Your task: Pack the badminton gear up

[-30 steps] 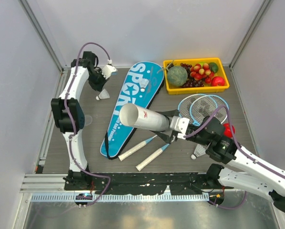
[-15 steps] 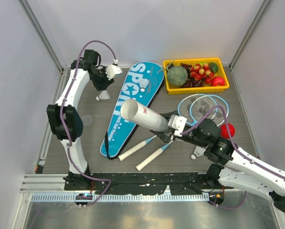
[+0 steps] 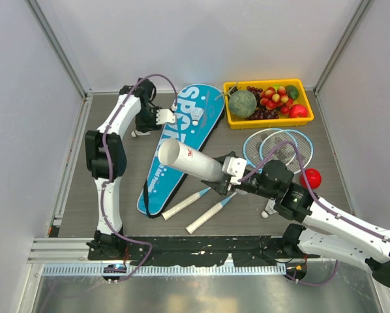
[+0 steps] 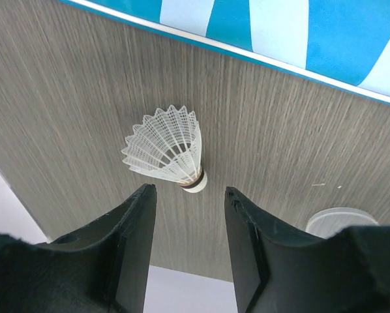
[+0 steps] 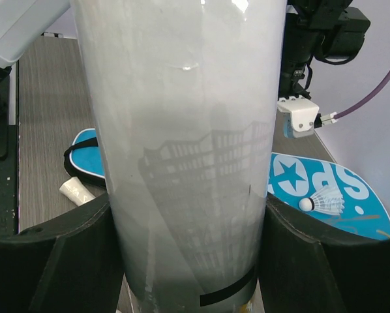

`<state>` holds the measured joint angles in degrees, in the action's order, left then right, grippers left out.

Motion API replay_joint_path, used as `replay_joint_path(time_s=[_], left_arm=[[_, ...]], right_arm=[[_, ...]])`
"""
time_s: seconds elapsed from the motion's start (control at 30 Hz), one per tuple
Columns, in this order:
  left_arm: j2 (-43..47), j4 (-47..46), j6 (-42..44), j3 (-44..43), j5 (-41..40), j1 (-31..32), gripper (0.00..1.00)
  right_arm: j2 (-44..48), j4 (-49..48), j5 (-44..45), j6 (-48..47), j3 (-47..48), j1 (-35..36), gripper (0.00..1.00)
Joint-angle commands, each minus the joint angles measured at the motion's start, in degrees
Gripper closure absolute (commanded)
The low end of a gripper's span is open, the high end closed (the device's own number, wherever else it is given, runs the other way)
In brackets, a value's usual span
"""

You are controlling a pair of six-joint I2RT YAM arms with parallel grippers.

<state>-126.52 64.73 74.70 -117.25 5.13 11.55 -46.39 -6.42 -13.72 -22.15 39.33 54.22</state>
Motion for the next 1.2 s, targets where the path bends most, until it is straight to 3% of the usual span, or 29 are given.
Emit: replay_joint_path(time_s=[0.0, 0.4, 0.53, 0.97, 1.0, 1.1, 1.17], left_arm=[[-0.3, -2.6, 7.2, -0.3, -1.0, 0.1, 0.50], [-4.4, -3.6, 9.9, -0.9, -2.9, 0.9, 0.51], [-5.3, -4.1, 9.2, -0.5, -8.0, 0.8, 0.56], [-6.0, -4.8, 7.0, 1.6, -10.5, -1.5, 0.68], [-6.0, -4.8, 6.7, 1.4, -10.7, -1.6, 0.72], [-5.7, -4.6, 5.0, 0.7, -10.3, -1.9, 0.97], [-4.9, -4.9, 2.9, 0.6, -9.4, -2.1, 1.00]], right_arm=[[-0.2, -5.1, -0.9, -0.2, 3.7, 0.2, 0.69], [0.3, -4.2, -0.9, -1.7, 4.1, 0.2, 0.68], [0.6, -4.0, -0.9, -1.8, 4.1, 0.2, 0.69], [0.6, -4.5, -0.7, -2.9, 4.0, 0.2, 0.69], [0.3, -4.7, -0.9, -2.9, 4.0, 0.2, 0.68], [0.0, -4.8, -1.0, -2.9, 3.9, 0.3, 0.69], [0.2, -4.8, -0.9, -2.7, 4.0, 0.3, 0.68]])
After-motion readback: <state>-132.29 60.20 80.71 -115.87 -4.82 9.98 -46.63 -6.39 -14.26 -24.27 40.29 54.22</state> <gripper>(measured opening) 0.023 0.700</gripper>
